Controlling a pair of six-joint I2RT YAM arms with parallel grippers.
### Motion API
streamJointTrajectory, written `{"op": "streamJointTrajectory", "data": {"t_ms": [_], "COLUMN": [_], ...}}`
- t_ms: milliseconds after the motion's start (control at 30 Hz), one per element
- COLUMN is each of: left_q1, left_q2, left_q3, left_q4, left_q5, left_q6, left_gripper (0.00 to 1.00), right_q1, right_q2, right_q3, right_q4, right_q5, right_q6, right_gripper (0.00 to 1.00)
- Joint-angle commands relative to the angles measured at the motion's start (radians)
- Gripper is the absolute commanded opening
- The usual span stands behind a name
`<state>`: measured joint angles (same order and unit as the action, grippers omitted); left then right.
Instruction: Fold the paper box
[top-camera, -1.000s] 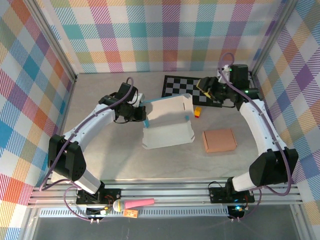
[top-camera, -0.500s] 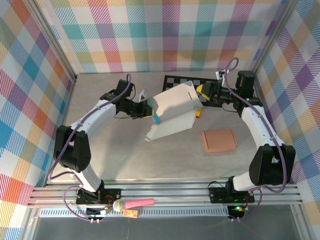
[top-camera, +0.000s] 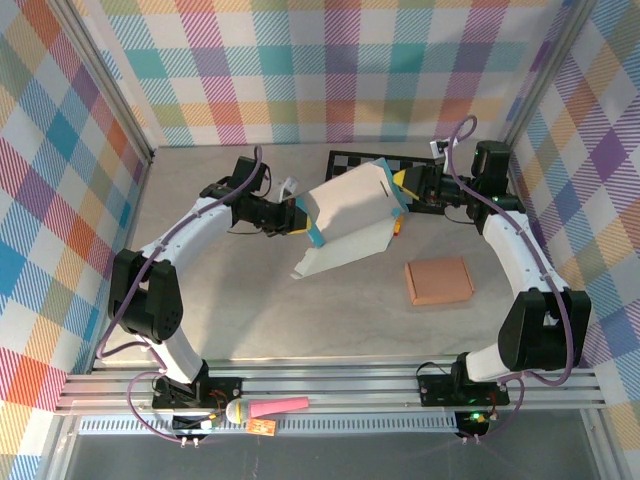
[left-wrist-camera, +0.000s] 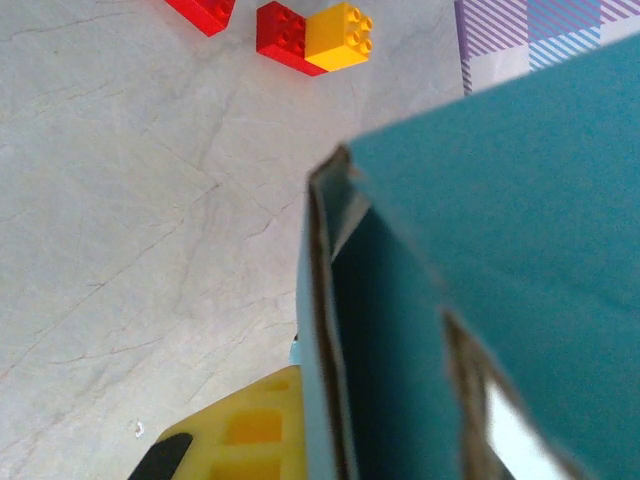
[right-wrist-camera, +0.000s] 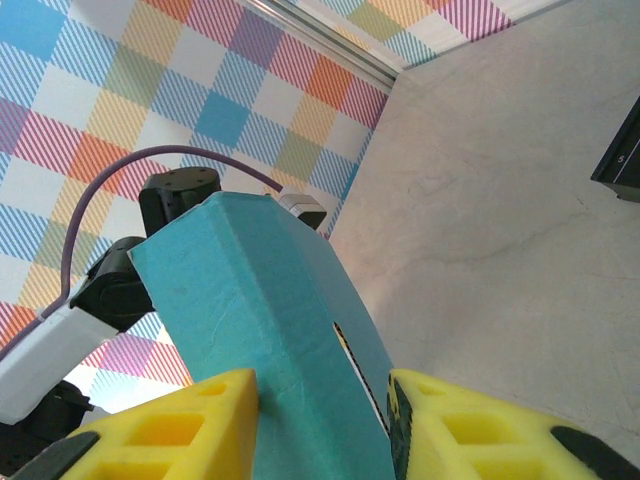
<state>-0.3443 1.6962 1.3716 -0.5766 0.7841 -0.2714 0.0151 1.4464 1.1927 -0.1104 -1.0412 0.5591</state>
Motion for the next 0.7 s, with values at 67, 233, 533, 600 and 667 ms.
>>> {"op": "streamJointTrajectory", "data": {"t_ms": [67, 233, 533, 600, 667], "left_q1": [0.007, 0.007, 0.004, 0.004, 0.001], "left_q2": [0.020, 0.023, 0.018, 0.015, 0.013], "left_q3": [0.044, 0.051, 0.061, 0.061, 0.059], "left_q4": [-0.024, -0.037, -0.071, -0.077, -0.078], "left_q5": [0.049, 0.052, 0.052, 0.050, 0.051], "left_q6": [0.014, 0.021, 0.044, 0.049, 0.051], "left_gripper": [0.00, 0.00, 0.00, 0.00, 0.00], "right_q1": [0.004, 0.006, 0.036, 0.040, 0.046], "right_q2": [-0.039, -0.045, -0.071, -0.073, -0.067], "right_q3": [-0.027, -0.022, 0.036, 0.040, 0.048], "right_q4": [-0.015, -0.051, -0.216, -0.225, -0.236], "right_q5": [0.009, 0.037, 0.216, 0.233, 0.239], "right_q6": [-0.057, -0.090, -0.241, -0.255, -0.268], "right_gripper": [0.40, 0.40, 0.37, 0.37, 0.38]}}
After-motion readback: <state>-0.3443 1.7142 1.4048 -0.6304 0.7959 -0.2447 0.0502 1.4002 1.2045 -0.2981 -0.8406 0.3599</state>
